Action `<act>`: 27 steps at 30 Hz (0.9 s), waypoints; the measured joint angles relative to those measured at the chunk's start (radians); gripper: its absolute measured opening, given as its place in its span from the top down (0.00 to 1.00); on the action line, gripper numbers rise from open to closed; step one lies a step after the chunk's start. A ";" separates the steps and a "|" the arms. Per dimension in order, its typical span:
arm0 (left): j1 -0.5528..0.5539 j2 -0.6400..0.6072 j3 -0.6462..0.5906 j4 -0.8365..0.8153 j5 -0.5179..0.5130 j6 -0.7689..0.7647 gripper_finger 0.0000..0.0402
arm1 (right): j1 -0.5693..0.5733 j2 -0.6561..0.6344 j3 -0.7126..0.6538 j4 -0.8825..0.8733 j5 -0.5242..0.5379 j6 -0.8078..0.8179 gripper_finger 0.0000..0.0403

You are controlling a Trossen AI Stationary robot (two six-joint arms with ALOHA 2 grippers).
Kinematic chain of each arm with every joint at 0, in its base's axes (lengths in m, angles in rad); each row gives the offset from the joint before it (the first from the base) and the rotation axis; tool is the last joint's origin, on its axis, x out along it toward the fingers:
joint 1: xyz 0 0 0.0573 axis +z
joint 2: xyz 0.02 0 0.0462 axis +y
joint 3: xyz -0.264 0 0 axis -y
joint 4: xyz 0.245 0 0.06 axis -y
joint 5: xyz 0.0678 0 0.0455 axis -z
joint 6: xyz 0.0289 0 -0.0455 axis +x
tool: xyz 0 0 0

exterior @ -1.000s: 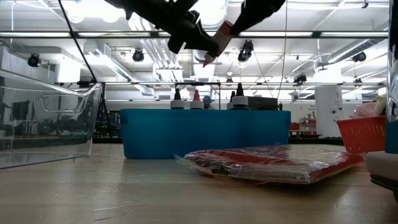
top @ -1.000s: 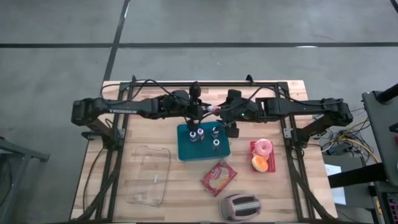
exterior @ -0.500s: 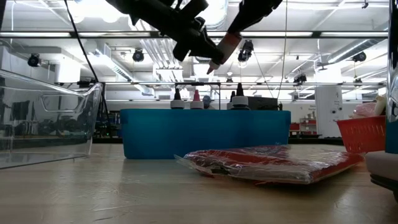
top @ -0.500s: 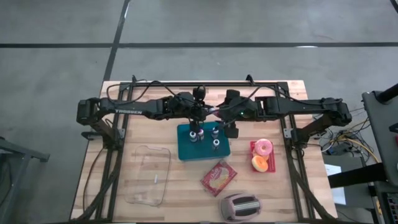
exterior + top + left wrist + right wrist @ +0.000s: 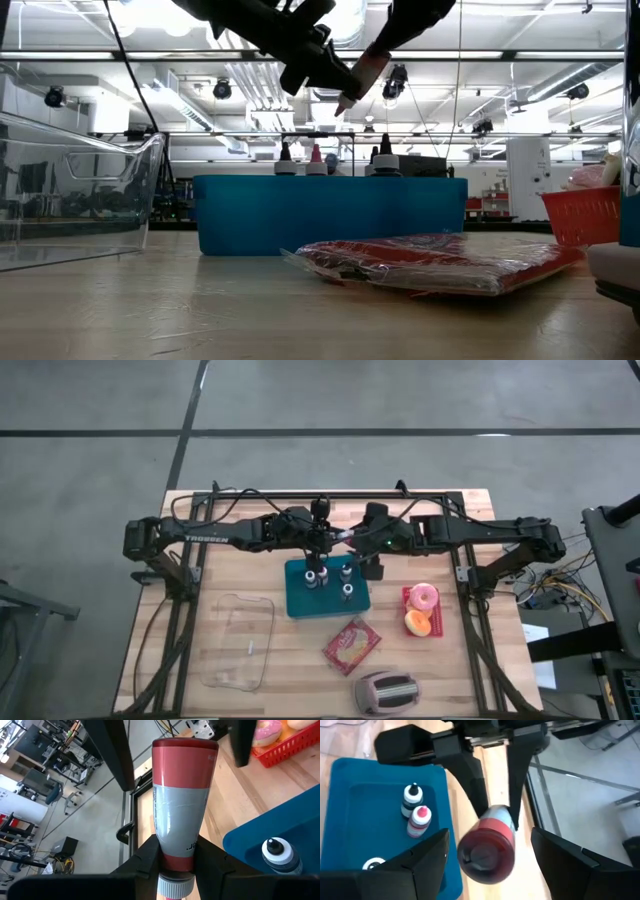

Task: Pick & Place Food Item
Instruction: Put the pink food coloring bottle into the blue bin

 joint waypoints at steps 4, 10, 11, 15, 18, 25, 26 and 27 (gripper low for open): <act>0.000 0.000 0.000 0.003 0.002 0.000 0.78 | 0.000 0.000 -0.002 -0.017 0.007 0.003 0.36; 0.000 0.001 0.003 0.006 0.006 0.000 0.78 | 0.000 0.000 -0.004 -0.017 0.009 0.009 0.42; 0.000 0.001 0.004 0.007 0.006 0.000 0.78 | 0.000 0.000 -0.004 -0.017 0.010 0.011 0.43; 0.000 0.001 0.006 0.015 0.007 -0.002 0.78 | 0.000 0.000 -0.004 -0.017 0.024 0.016 0.48; 0.000 0.001 0.006 0.015 0.007 -0.006 0.78 | 0.000 0.000 -0.004 -0.015 0.027 0.026 0.54; 0.000 0.001 0.006 0.015 0.009 -0.011 0.78 | 0.005 0.000 -0.004 -0.012 0.032 0.030 0.68; 0.000 0.001 0.006 0.015 0.009 -0.011 0.78 | 0.005 0.000 -0.004 -0.012 0.033 0.031 0.68; 0.000 0.001 0.006 0.015 0.010 -0.011 0.78 | 0.007 0.000 -0.005 -0.011 0.034 0.031 0.68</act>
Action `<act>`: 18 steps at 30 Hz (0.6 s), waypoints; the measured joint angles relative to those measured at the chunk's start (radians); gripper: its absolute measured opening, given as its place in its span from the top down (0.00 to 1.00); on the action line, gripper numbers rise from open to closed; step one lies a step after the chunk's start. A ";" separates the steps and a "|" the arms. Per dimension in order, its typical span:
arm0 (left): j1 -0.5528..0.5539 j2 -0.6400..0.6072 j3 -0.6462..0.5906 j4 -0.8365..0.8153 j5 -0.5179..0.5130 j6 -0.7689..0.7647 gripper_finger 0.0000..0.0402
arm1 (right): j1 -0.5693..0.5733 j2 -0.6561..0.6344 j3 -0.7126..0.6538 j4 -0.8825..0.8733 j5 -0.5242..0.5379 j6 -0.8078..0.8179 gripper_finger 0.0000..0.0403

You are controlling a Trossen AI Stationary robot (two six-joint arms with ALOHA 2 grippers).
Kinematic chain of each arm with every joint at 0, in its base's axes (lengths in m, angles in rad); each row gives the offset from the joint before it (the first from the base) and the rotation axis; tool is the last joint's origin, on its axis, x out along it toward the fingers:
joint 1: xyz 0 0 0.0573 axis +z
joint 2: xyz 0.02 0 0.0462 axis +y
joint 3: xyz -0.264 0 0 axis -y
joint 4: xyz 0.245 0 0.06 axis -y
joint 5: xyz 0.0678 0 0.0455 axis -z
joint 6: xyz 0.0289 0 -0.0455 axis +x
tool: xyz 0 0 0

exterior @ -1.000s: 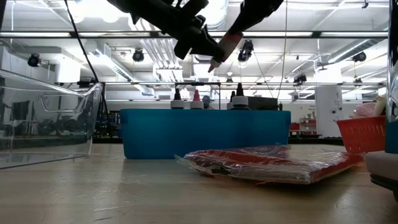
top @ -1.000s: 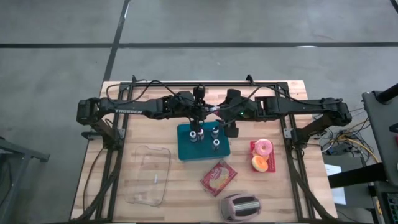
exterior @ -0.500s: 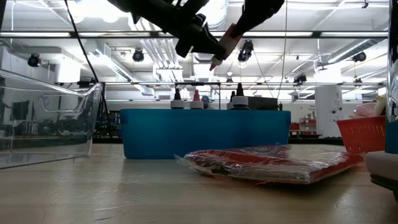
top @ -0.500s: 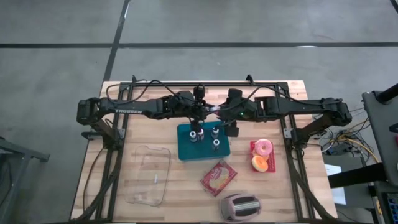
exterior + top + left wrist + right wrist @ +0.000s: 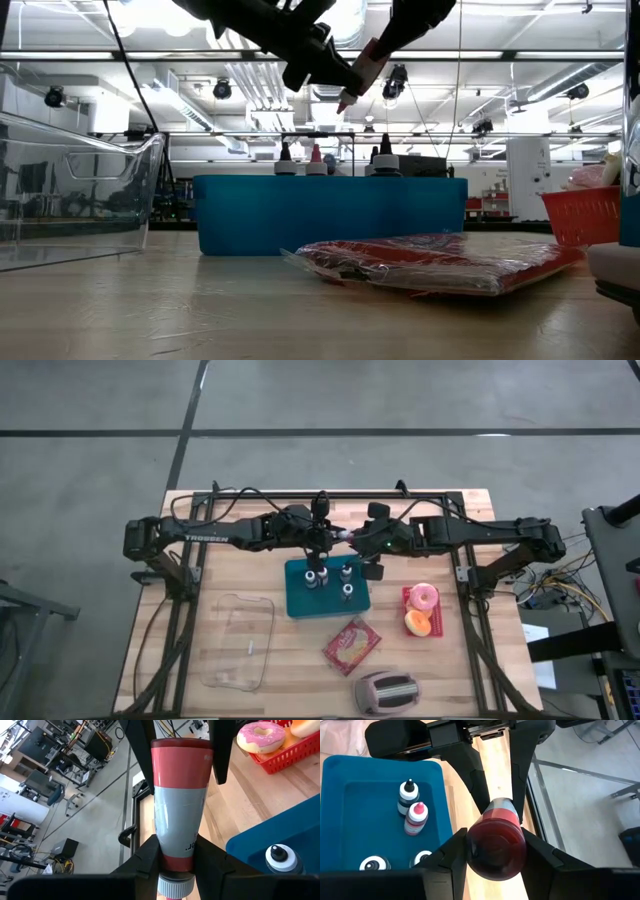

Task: Pick & Place Food Item
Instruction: Put the pink food coloring bottle into the blue bin

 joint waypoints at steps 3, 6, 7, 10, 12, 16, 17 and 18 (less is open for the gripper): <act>0.000 0.000 0.000 0.000 0.010 0.003 0.77 | 0.000 0.000 0.000 0.001 0.005 0.003 0.68; 0.000 -0.003 0.000 -0.001 0.016 0.003 0.74 | 0.002 0.000 0.000 0.002 0.008 0.004 0.68; 0.000 -0.005 0.000 -0.003 0.017 0.003 0.73 | 0.005 0.000 0.000 0.003 0.009 0.005 0.68; 0.000 -0.013 0.000 -0.015 0.020 0.003 0.70 | 0.007 0.000 -0.001 0.009 0.013 0.007 0.68; 0.000 -0.022 0.000 -0.030 0.022 0.003 0.68 | 0.011 0.000 -0.001 0.018 0.012 0.007 0.68; -0.002 -0.046 0.000 -0.073 0.031 -0.005 0.66 | 0.014 0.000 -0.001 0.032 0.005 0.008 0.68; -0.002 -0.054 0.001 -0.090 0.036 -0.005 0.65 | 0.014 0.000 -0.001 0.032 0.004 0.011 0.68; -0.002 -0.061 0.001 -0.111 0.035 -0.005 0.65 | 0.014 0.000 -0.001 0.028 0.004 0.012 0.68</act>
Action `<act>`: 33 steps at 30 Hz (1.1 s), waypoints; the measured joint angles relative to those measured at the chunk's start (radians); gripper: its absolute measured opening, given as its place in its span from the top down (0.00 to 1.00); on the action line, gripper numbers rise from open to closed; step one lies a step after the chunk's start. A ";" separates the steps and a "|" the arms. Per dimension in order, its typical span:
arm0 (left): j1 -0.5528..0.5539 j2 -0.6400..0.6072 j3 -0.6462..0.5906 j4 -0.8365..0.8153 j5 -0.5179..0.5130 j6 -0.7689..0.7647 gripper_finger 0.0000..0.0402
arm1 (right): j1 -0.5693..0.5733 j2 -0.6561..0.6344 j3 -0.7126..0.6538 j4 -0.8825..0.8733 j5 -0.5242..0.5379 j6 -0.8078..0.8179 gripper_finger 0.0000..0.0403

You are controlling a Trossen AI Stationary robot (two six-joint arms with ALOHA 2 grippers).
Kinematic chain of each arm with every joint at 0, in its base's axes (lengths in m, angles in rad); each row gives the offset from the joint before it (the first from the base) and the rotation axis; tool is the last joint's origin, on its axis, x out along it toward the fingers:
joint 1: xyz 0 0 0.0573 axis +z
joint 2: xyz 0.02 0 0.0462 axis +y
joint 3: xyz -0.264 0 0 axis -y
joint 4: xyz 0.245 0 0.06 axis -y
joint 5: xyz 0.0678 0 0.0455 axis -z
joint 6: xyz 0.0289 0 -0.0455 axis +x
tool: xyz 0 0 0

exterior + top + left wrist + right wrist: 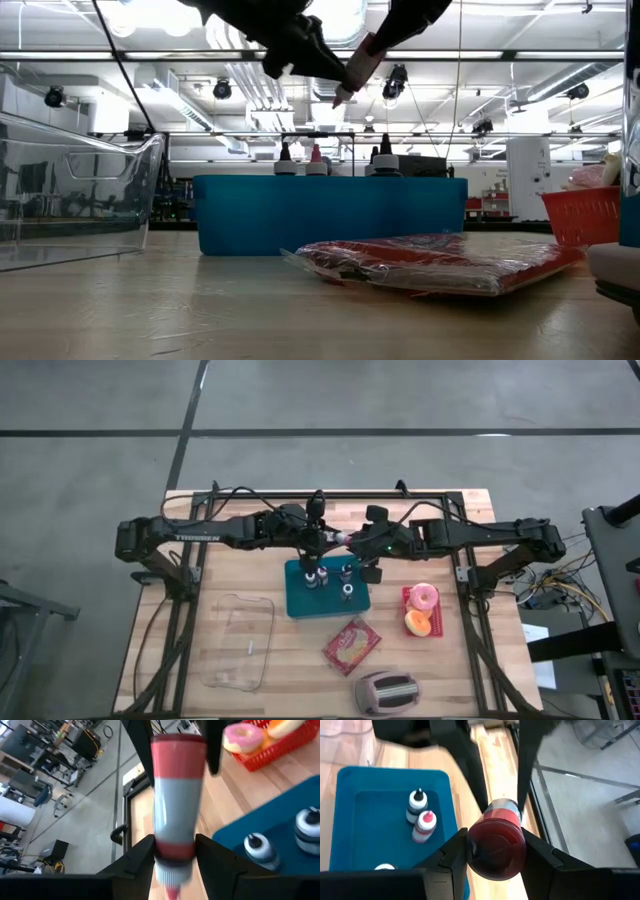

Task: Pick & Place Food Item
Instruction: Put the pink food coloring bottle into the blue bin

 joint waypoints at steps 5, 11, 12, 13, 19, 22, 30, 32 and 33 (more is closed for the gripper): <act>-0.001 -0.058 -0.013 -0.081 0.054 -0.020 0.65 | -0.001 0.000 -0.009 -0.004 0.021 0.010 0.68; -0.001 -0.196 -0.099 -0.049 0.094 -0.062 0.65 | 0.007 -0.007 -0.028 0.063 0.018 0.016 0.68; -0.001 -0.220 -0.125 -0.024 0.100 -0.070 0.65 | 0.012 -0.011 -0.031 0.089 0.018 0.013 0.68; -0.001 -0.247 -0.153 0.010 0.108 -0.078 0.65 | 0.015 -0.016 -0.035 0.116 0.018 0.007 0.68; -0.001 -0.438 -0.392 0.315 0.141 -0.114 0.65 | 0.056 -0.053 -0.065 0.311 0.015 -0.054 0.68; 0.001 -0.515 -0.529 0.547 0.148 -0.143 0.65 | 0.074 -0.090 -0.120 0.481 0.009 -0.107 0.68; 0.011 -0.593 -0.741 0.912 0.221 -0.300 0.65 | 0.065 -0.168 -0.410 1.128 -0.187 -0.179 0.68; 0.012 -0.583 -0.742 0.923 0.236 -0.323 0.65 | 0.044 -0.168 -0.481 1.276 -0.271 -0.171 0.69; 0.014 -0.578 -0.740 0.923 0.247 -0.337 0.65 | 0.030 -0.161 -0.508 1.348 -0.316 -0.158 0.69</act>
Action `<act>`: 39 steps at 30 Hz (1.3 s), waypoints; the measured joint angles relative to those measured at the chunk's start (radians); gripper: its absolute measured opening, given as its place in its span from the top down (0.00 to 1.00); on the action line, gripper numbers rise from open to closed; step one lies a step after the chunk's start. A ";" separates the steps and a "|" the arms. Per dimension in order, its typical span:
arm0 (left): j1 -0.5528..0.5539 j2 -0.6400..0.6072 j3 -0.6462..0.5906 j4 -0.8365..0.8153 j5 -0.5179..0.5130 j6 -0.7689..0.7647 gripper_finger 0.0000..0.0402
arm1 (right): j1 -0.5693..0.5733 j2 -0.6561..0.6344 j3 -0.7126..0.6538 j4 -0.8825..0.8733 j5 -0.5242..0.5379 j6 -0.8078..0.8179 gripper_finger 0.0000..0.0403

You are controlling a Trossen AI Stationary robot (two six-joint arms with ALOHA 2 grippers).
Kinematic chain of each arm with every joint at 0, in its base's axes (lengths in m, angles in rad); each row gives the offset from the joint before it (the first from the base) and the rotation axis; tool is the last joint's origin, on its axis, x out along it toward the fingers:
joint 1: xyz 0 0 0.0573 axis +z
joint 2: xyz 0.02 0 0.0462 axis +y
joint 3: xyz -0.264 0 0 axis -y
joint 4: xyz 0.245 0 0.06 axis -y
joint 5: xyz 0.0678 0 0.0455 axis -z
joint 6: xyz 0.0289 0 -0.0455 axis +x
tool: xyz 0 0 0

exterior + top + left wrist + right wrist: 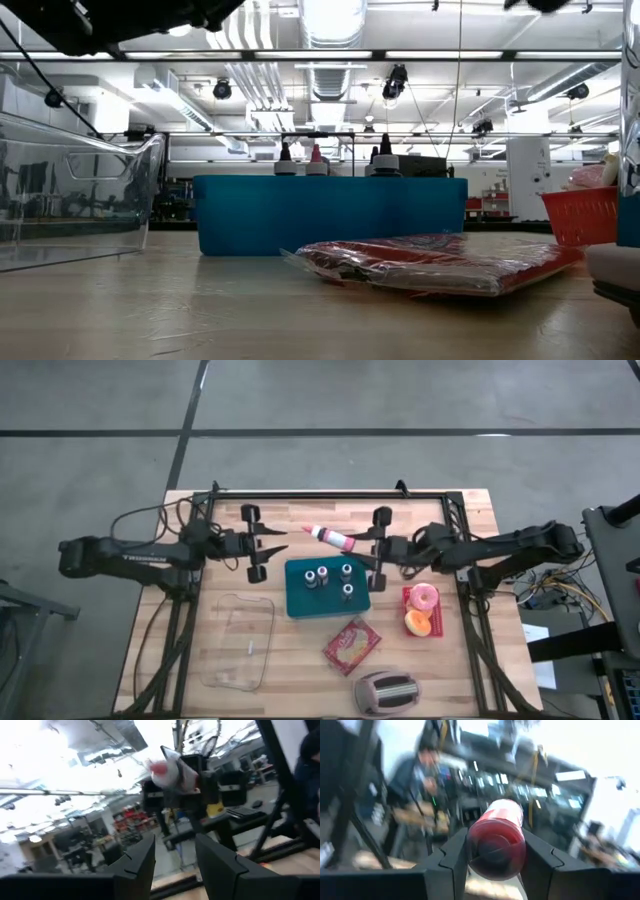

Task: Pick & Place Food Item
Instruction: Put the pink food coloring bottle into the blue bin

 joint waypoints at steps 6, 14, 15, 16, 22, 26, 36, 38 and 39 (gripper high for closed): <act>0.002 0.074 0.045 0.046 0.087 -0.056 0.65 | -0.061 0.083 -0.145 0.420 -0.209 0.092 0.69; 0.002 0.229 0.100 0.196 0.166 -0.112 0.65 | -0.074 0.305 -0.192 0.834 -0.261 0.135 0.69; 0.002 0.253 0.104 0.223 0.169 -0.119 0.65 | -0.076 0.326 -0.186 0.867 -0.260 0.140 0.69; 0.002 0.279 0.109 0.259 0.171 -0.122 0.65 | -0.078 0.335 -0.181 0.864 -0.261 0.148 0.69; 0.003 0.409 0.108 0.542 0.167 -0.151 0.65 | -0.080 0.367 -0.152 0.865 -0.261 0.147 0.69; 0.003 0.469 0.116 0.652 0.170 -0.193 0.65 | -0.083 0.344 -0.154 0.865 -0.274 0.145 0.69; 0.003 0.568 0.249 0.691 0.298 -0.321 0.64 | -0.082 0.335 -0.159 0.855 -0.278 0.132 0.69; 0.003 0.579 0.267 0.691 0.298 -0.335 0.64 | -0.082 0.335 -0.159 0.856 -0.278 0.133 0.69; 0.003 0.584 0.272 0.690 0.299 -0.337 0.64 | -0.082 0.334 -0.159 0.856 -0.278 0.133 0.69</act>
